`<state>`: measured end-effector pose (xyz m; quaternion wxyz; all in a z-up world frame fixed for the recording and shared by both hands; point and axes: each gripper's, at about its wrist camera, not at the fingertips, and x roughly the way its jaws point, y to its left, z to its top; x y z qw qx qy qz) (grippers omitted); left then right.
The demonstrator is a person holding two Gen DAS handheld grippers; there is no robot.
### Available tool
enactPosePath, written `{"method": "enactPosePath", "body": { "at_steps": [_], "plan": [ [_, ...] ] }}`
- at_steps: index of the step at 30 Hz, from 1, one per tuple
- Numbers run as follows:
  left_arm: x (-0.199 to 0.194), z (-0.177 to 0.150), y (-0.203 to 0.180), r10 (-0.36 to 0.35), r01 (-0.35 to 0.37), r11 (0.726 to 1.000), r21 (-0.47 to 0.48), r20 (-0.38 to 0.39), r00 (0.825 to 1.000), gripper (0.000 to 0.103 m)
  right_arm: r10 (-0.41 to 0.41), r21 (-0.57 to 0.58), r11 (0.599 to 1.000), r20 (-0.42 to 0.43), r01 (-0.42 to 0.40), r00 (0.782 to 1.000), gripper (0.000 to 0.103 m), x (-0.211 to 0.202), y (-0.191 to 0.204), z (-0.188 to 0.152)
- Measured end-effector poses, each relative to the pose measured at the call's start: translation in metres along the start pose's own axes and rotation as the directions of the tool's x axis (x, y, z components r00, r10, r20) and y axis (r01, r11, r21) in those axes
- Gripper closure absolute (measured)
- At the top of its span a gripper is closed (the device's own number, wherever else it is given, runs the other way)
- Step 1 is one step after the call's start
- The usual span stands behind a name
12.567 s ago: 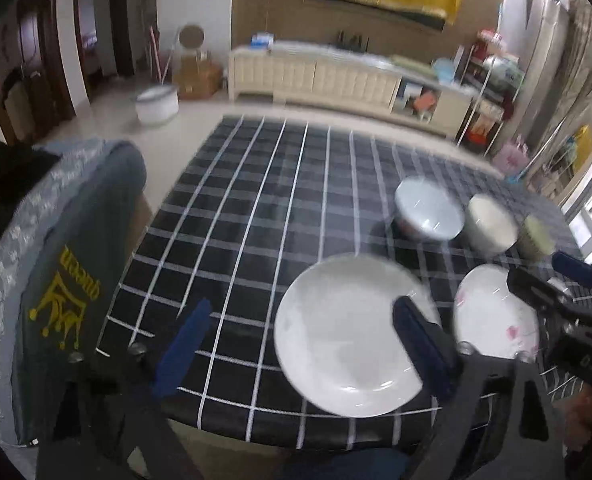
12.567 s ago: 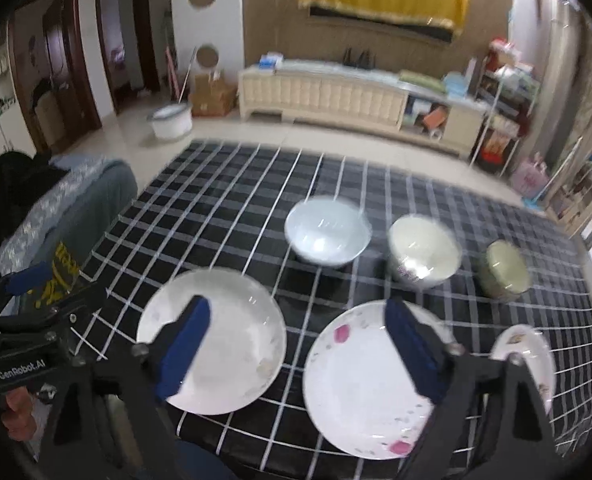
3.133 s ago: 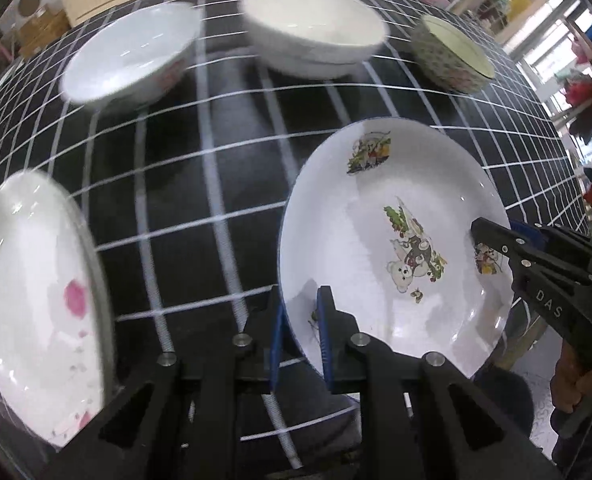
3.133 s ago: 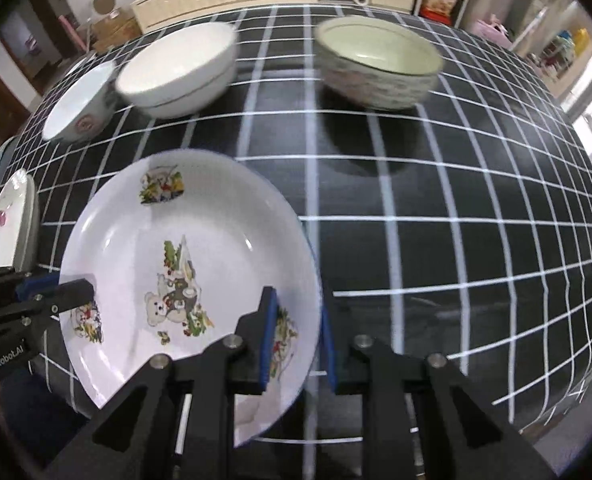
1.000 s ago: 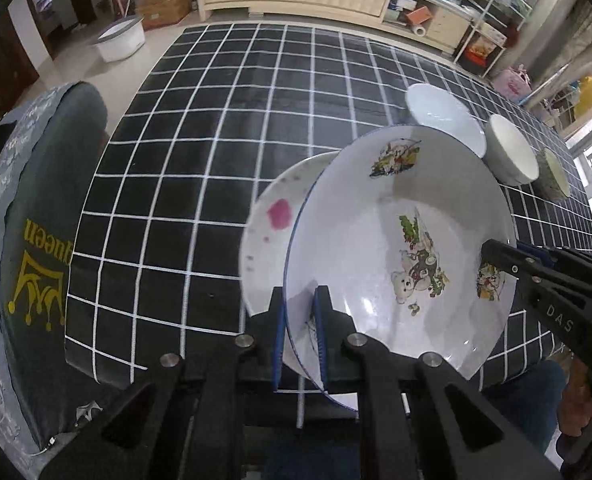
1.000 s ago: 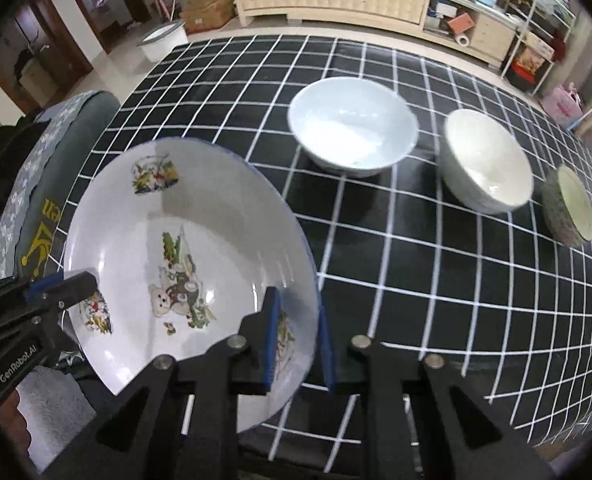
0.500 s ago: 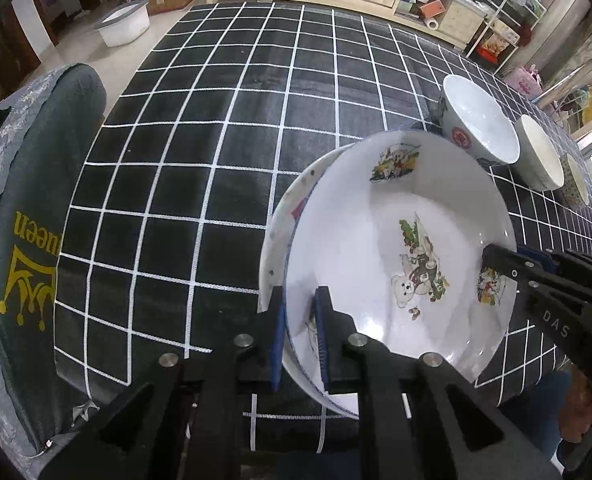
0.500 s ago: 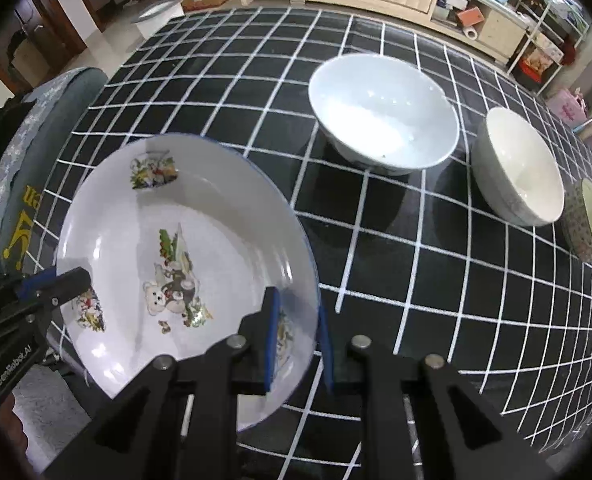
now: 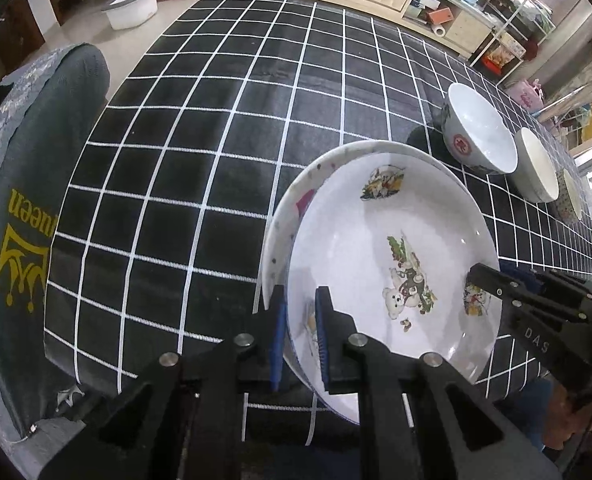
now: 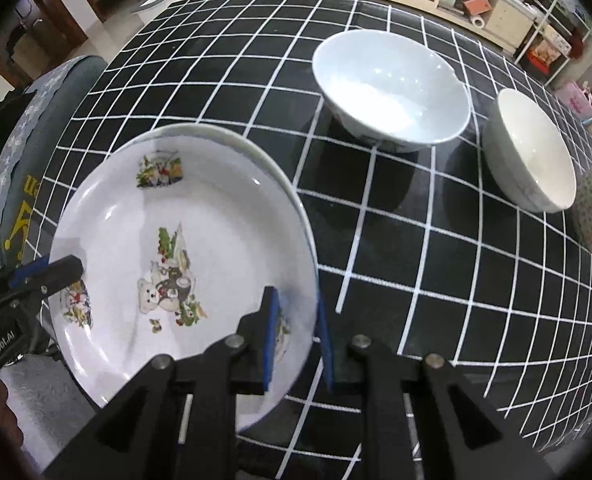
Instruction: Organize plates and bowls
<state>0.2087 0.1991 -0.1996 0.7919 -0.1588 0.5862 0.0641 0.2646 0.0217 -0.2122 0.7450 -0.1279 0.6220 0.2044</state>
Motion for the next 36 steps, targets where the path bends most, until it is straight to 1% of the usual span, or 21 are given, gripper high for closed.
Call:
{"method": "enactPosePath", "body": {
  "at_steps": [3,4,5,6,7,8,14,17,19,22,25,29,33,36],
  "plan": [
    [-0.004,-0.004,-0.002,0.001,-0.001,1.0,0.006,0.002,1.0,0.086,0.005,-0.014,1.0,0.003,-0.005,1.0,0.08,-0.002,0.0,-0.005],
    [-0.007,-0.006,-0.004,0.012,-0.012,1.0,0.009,0.007,1.0,0.082,0.0,-0.02,1.0,0.007,0.0,1.0,0.08,-0.003,0.001,-0.007],
    [-0.01,-0.007,-0.005,0.031,-0.031,0.999,0.014,0.017,0.999,0.071,0.0,-0.019,1.0,0.011,0.0,1.0,0.08,-0.005,0.001,-0.008],
    [-0.013,-0.007,-0.006,0.063,-0.064,0.998,0.016,0.03,0.998,0.068,0.008,-0.016,1.0,0.016,-0.008,1.0,0.08,-0.007,0.001,-0.009],
    [-0.017,-0.009,-0.007,0.086,-0.087,0.996,0.019,0.041,0.995,0.068,0.008,-0.014,1.0,0.018,-0.008,1.0,0.08,-0.009,0.0,-0.011],
    [-0.02,-0.01,-0.007,0.084,-0.085,0.996,0.026,0.047,0.995,0.068,-0.004,-0.011,1.0,0.018,0.004,1.0,0.08,-0.01,0.0,-0.012],
    [-0.036,-0.013,-0.016,0.046,-0.048,0.998,0.037,0.064,0.997,0.068,0.036,0.001,0.999,0.039,-0.036,0.999,0.08,-0.026,-0.007,-0.022],
    [-0.045,-0.01,-0.031,0.023,-0.027,0.998,0.053,0.074,0.997,0.068,0.069,0.03,0.997,0.044,-0.07,0.997,0.074,-0.039,-0.019,-0.022],
    [-0.052,-0.006,-0.043,0.01,-0.016,0.997,0.079,0.084,0.996,0.068,0.071,0.044,0.996,0.059,-0.074,0.996,0.071,-0.05,-0.028,-0.019],
    [-0.059,0.003,-0.063,-0.019,0.01,0.994,0.105,0.091,0.996,0.068,0.08,0.067,0.994,0.081,-0.085,0.994,0.066,-0.066,-0.046,-0.015],
    [-0.061,0.014,-0.082,-0.049,0.038,0.991,0.127,0.089,0.995,0.068,0.105,0.109,0.987,0.103,-0.116,0.989,0.066,-0.081,-0.069,-0.004],
    [-0.062,0.034,-0.108,-0.078,0.065,0.985,0.162,0.074,0.994,0.068,0.142,0.141,0.977,0.122,-0.159,0.982,0.066,-0.095,-0.088,0.01],
    [-0.059,0.059,-0.122,-0.143,0.135,0.98,0.145,0.044,0.989,0.068,0.173,0.166,0.967,0.138,-0.195,0.975,0.066,-0.099,-0.1,0.028],
    [-0.052,0.075,-0.13,-0.159,0.155,0.978,0.138,0.022,0.987,0.068,0.176,0.181,0.963,0.143,-0.2,0.974,0.066,-0.098,-0.11,0.042]
  ]
}}
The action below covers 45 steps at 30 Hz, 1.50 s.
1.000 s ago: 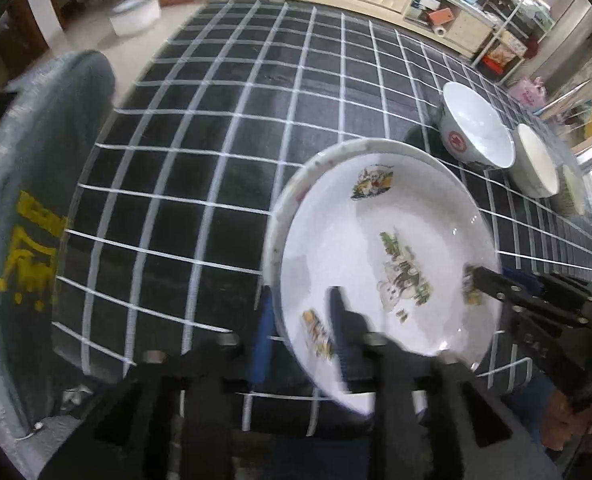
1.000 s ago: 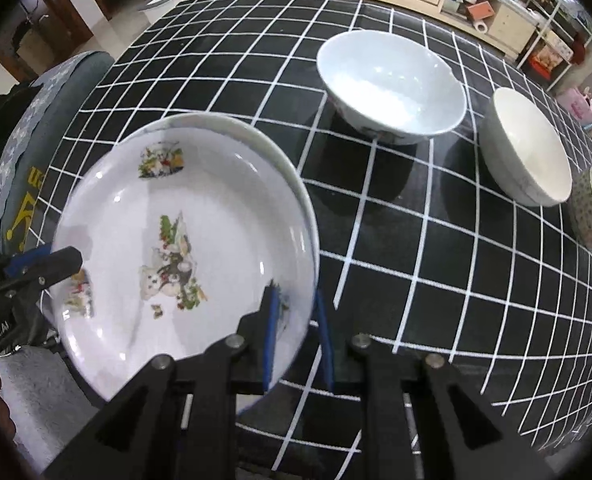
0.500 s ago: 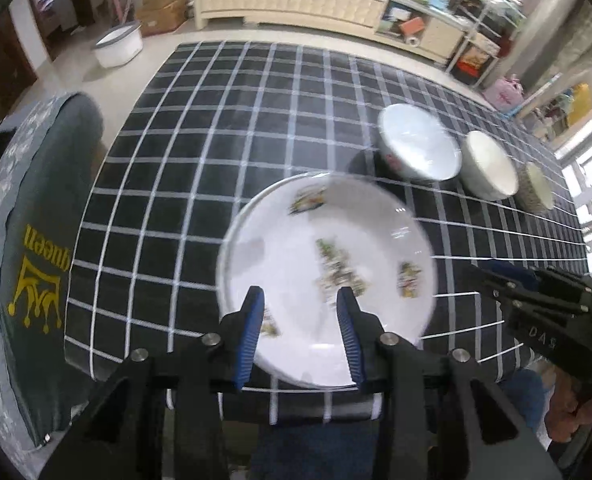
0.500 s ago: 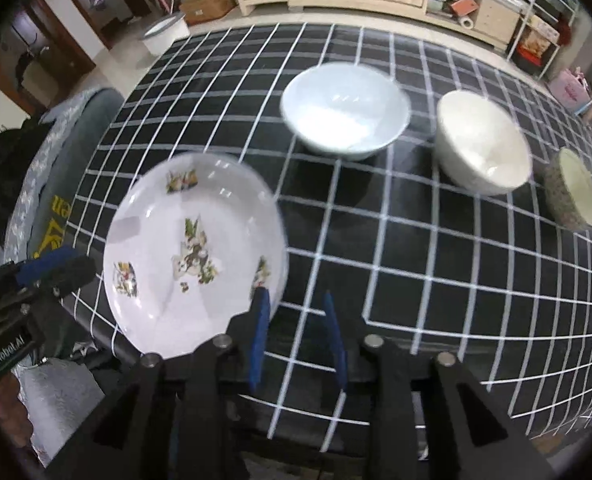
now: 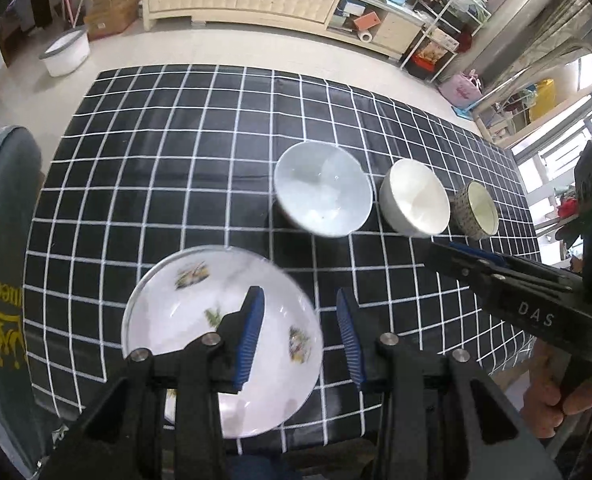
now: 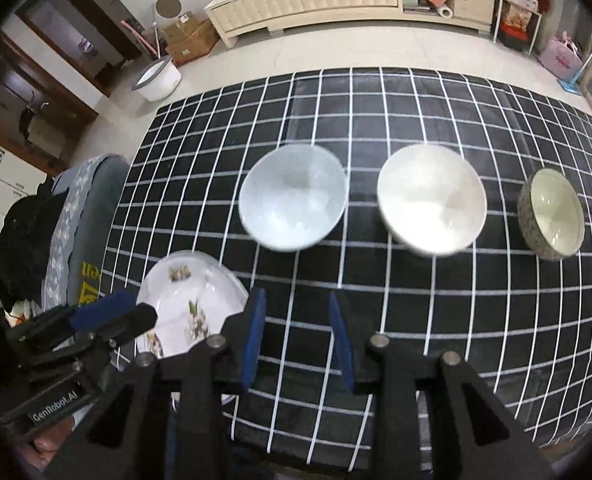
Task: Organize plates and bowls
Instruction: 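Reach the left tool to the white bowl and grasp its rim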
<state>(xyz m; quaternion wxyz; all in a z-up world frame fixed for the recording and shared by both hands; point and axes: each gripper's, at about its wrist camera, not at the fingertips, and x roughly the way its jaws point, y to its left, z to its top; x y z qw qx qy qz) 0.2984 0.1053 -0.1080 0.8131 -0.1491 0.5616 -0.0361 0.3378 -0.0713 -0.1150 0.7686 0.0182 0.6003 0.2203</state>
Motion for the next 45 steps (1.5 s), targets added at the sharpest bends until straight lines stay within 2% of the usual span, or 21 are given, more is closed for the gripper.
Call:
{"method": "enactPosePath", "body": {
  "at_steps": [6,14,18,19,24,26,27,29,31,33,38,45],
  "plan": [
    [0.021,0.027,0.0,-0.024,0.024,1.0,-0.02,-0.027,0.999,0.068,0.0,0.006,1.0,-0.02,0.0,1.0,0.066,0.015,-0.011,0.026],
    [0.06,0.057,0.004,-0.012,0.012,1.0,-0.001,-0.04,0.999,0.068,-0.002,0.022,1.0,-0.052,0.003,0.999,0.066,0.05,-0.02,0.054],
    [0.087,0.069,0.015,-0.006,0.006,1.0,-0.004,-0.067,0.998,0.069,-0.05,0.008,0.999,-0.061,0.051,0.997,0.066,0.072,-0.02,0.066],
    [0.094,0.07,0.017,-0.011,0.011,1.0,-0.006,-0.079,0.997,0.069,-0.084,0.022,0.996,-0.029,0.085,0.996,0.066,0.076,-0.021,0.07],
    [0.125,0.078,0.021,-0.015,0.016,1.0,0.008,-0.11,0.994,0.078,-0.157,0.022,0.987,-0.051,0.158,0.986,0.066,0.097,-0.028,0.077],
    [0.133,0.08,0.023,-0.016,0.017,1.0,0.007,-0.12,0.993,0.084,-0.135,0.041,0.99,-0.059,0.137,0.989,0.067,0.104,-0.033,0.078],
    [0.137,0.081,0.023,-0.009,0.01,1.0,0.004,-0.126,0.992,0.085,-0.114,0.05,0.992,-0.064,0.117,0.991,0.072,0.106,-0.036,0.078],
    [0.139,0.08,0.023,-0.022,0.023,1.0,0.007,-0.131,0.991,0.091,-0.13,0.049,0.99,-0.066,0.133,0.989,0.079,0.109,-0.038,0.076],
    [0.138,0.081,0.02,-0.023,0.025,1.0,0.012,-0.122,0.992,0.092,-0.153,0.05,0.987,-0.054,0.155,0.987,0.086,0.109,-0.04,0.073],
    [0.137,0.08,0.018,-0.016,0.018,1.0,0.013,-0.117,0.993,0.093,-0.133,0.055,0.989,-0.053,0.136,0.99,0.092,0.108,-0.04,0.071],
    [0.137,0.079,0.02,-0.015,0.015,1.0,-0.004,-0.119,0.993,0.093,-0.156,0.036,0.987,-0.06,0.158,0.986,0.094,0.106,-0.037,0.07],
    [0.125,0.062,0.014,-0.004,0.004,1.0,-0.006,-0.134,0.991,0.093,-0.135,0.058,0.989,-0.066,0.139,0.989,0.095,0.099,-0.035,0.057]
  ]
}}
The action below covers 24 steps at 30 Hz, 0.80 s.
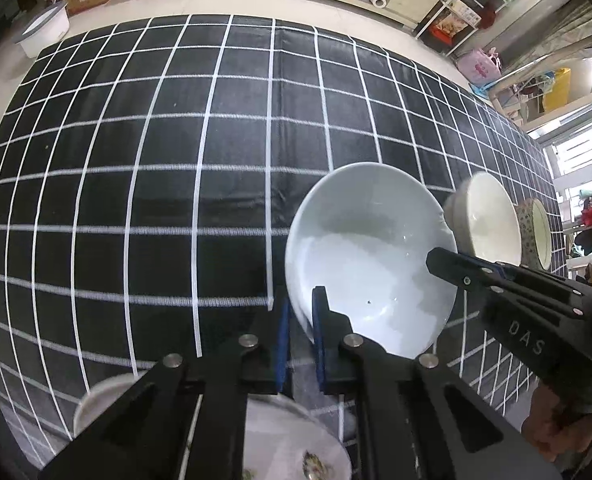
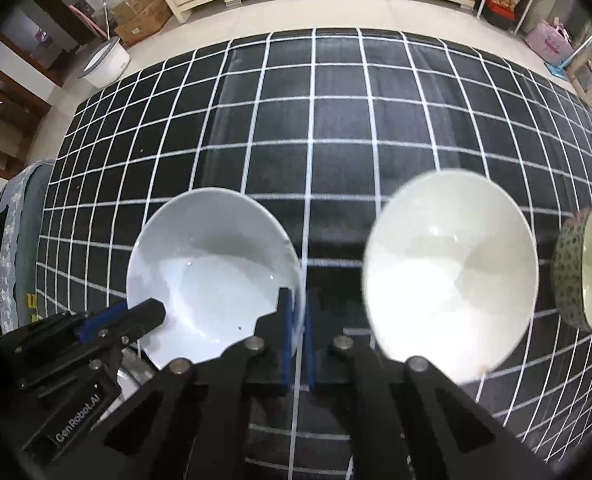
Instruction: Organize plates and bowls
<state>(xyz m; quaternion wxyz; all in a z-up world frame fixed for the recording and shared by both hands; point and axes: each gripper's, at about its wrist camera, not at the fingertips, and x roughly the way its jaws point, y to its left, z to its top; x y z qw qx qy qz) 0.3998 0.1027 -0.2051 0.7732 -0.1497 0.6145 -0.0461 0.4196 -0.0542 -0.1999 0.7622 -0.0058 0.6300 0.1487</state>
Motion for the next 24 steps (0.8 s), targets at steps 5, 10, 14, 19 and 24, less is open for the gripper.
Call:
{"method": "enactPosePath", "body": {
  "at_steps": [5,10,14,19,24],
  "plan": [
    [-0.024,-0.027,-0.017,0.006,-0.007,1.0,0.022,0.011,1.0,0.094,0.003,0.006,1.0,0.005,-0.003,1.0,0.095,-0.028,-0.01,-0.028],
    [-0.043,-0.059,-0.035,0.001,-0.002,0.999,0.041,0.021,1.0,0.093,-0.008,0.005,1.0,0.018,0.008,1.0,0.095,-0.053,-0.011,-0.055],
    [-0.053,-0.082,-0.049,0.01,-0.011,0.999,0.049,0.018,1.0,0.094,-0.018,0.021,1.0,0.018,0.018,1.0,0.095,-0.065,-0.016,-0.074],
    [-0.058,-0.106,-0.063,0.015,-0.017,0.998,0.065,0.02,1.0,0.093,-0.017,0.037,0.999,0.015,0.017,1.0,0.095,-0.074,-0.025,-0.099],
    [-0.048,-0.132,-0.073,0.015,-0.015,0.997,0.073,-0.001,1.0,0.093,-0.017,0.041,0.999,0.006,0.017,1.0,0.095,-0.075,-0.038,-0.125]
  ]
}}
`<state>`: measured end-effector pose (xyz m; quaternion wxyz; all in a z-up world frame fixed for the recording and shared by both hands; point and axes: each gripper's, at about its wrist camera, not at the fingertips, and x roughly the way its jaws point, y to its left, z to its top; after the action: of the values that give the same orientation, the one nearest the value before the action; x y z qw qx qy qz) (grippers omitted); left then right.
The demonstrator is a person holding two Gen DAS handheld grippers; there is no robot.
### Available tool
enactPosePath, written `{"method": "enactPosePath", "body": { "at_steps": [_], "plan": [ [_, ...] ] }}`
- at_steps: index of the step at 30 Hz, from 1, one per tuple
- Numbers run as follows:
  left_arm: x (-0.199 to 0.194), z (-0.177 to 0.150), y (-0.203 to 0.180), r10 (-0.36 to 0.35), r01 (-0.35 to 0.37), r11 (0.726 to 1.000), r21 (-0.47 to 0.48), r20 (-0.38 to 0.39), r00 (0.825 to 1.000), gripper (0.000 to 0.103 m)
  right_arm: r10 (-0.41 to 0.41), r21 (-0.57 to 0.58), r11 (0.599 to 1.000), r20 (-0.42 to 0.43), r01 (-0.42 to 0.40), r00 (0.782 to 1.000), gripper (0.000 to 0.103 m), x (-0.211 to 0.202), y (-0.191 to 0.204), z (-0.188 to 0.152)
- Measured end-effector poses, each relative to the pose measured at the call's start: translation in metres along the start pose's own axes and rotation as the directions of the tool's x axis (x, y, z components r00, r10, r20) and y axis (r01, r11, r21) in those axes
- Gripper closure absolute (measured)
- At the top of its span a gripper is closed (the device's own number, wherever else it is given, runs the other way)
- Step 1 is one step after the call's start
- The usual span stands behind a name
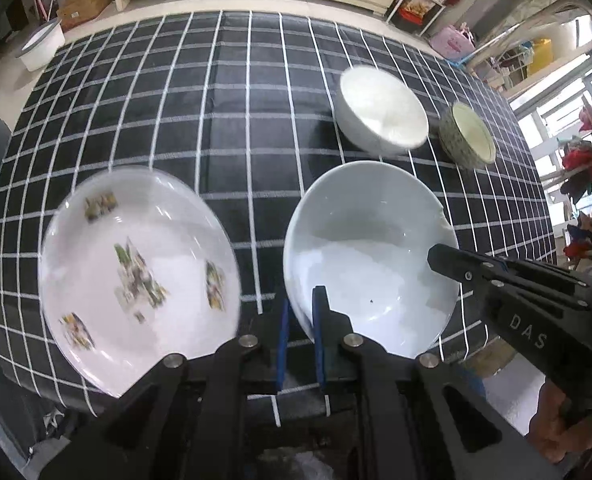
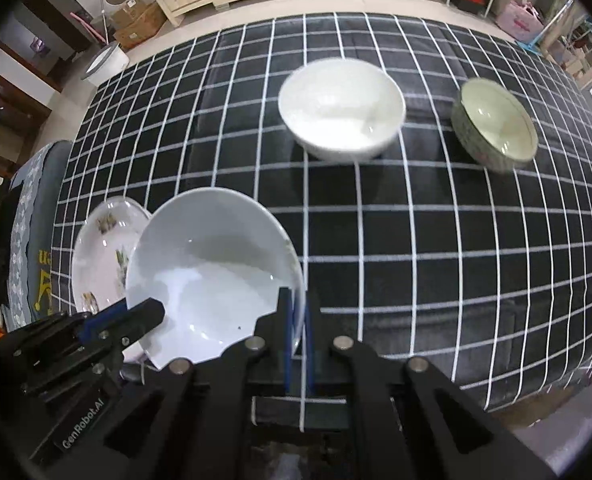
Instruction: Organize plates and bowls
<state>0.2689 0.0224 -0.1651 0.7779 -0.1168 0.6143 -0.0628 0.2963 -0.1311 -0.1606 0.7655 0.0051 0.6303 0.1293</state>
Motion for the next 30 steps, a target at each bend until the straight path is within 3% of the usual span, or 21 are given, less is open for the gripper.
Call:
{"method": "enactPosePath", "body": {
  "at_steps": [11,30],
  "plan": [
    [0.043,-0.028,-0.008,0.038,-0.037,0.999,0.022,-0.063,0.997,0.093,-0.031,0.011,0.999,-0.07,0.032,0.997,0.095,0.034,-0.02,-0.027],
    [0.044,-0.035,-0.009,0.05,-0.048,0.998,0.031,-0.061,0.997,0.093,-0.012,0.022,1.0,-0.091,0.014,0.996,0.095,0.052,-0.028,-0.041]
  ]
}}
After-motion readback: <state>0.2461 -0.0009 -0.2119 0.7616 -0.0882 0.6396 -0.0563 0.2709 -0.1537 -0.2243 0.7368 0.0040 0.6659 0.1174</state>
